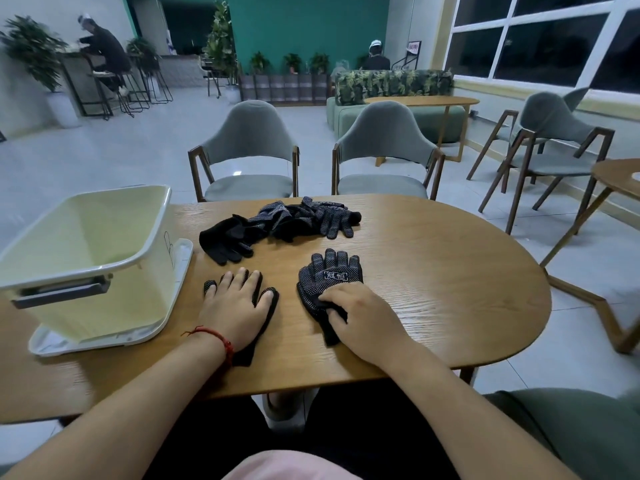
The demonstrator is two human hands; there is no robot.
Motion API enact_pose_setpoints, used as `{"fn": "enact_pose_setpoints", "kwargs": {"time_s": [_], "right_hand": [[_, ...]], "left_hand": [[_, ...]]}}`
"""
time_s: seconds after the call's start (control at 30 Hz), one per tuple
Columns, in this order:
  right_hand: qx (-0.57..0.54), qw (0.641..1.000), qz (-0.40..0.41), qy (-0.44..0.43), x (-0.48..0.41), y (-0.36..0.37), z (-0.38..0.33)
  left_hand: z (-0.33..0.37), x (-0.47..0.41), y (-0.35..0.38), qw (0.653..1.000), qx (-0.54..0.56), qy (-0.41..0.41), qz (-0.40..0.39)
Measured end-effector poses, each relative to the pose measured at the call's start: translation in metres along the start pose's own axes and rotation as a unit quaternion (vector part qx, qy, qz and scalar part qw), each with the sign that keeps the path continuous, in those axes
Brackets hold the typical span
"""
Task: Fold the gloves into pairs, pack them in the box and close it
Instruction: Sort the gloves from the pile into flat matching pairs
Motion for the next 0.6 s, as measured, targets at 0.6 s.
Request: {"fn": "enact_pose_setpoints", "kwargs": {"time_s": [0.6], "right_hand": [[-0.027,0.999,0.023,0.037,0.001,-0.005,0.008]], "left_hand": [[0.092,0.046,-0.014,0.982,0.071,0.15,0.093]]}}
Point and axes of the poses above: each hand's wrist, its own x-axis away from the middle knuckle, its own y-axis out of the palm, z = x × y, the point moved 7 cm from there along -x, towards the middle knuckle, and after that the axes turned 13 degrees about z, right-handed, at the moved point
